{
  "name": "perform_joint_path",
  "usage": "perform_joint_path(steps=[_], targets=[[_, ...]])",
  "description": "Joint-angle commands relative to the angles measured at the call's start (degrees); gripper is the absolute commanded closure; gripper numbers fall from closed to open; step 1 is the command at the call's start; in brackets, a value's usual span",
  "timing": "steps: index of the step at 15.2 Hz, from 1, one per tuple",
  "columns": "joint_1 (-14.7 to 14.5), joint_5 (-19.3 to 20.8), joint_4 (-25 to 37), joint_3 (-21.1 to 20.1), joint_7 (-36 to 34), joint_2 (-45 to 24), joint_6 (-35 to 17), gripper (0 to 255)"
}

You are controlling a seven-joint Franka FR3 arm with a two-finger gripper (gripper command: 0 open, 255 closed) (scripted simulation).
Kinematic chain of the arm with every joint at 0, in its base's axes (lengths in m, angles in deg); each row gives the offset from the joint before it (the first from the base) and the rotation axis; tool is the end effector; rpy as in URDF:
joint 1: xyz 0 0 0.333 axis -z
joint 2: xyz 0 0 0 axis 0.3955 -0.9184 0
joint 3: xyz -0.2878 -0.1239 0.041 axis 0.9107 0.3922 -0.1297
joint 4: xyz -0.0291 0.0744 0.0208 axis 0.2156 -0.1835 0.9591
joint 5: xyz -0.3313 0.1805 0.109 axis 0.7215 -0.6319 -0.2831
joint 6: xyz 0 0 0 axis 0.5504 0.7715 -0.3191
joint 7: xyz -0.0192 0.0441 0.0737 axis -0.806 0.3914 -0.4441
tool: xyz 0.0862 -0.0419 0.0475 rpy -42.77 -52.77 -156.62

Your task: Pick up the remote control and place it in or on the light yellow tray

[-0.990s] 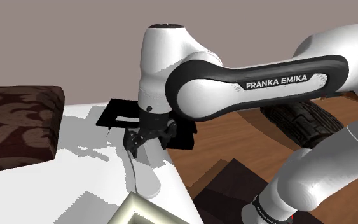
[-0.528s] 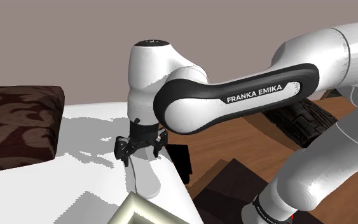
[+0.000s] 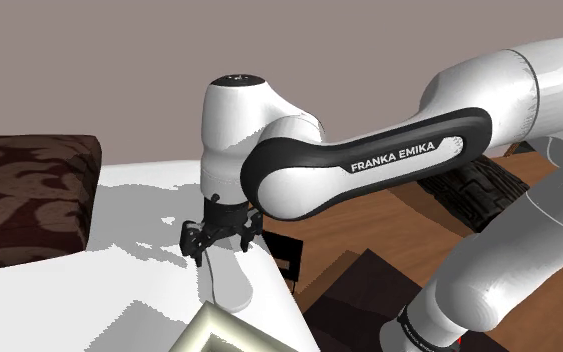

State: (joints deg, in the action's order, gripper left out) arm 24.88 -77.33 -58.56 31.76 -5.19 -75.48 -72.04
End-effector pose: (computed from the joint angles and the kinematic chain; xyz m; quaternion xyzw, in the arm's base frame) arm 0.3794 0.3597 0.4478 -0.9919 0.1268 0.0029 0.0091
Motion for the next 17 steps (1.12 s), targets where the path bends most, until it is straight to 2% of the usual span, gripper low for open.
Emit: perform_joint_path(steps=[1, 2, 11, 17], targets=[[0.0, 0.0, 0.0, 0.0, 0.0, 0.0, 0.0, 0], [0.0, 0.0, 0.0, 0.0, 0.0, 0.0, 0.0, 255], [0.0, 0.0, 0.0, 0.0, 0.0, 0.0, 0.0, 255], [0.0, -0.9, 3.4, 0.7, 0.7, 1.6, 4.7, 255]])
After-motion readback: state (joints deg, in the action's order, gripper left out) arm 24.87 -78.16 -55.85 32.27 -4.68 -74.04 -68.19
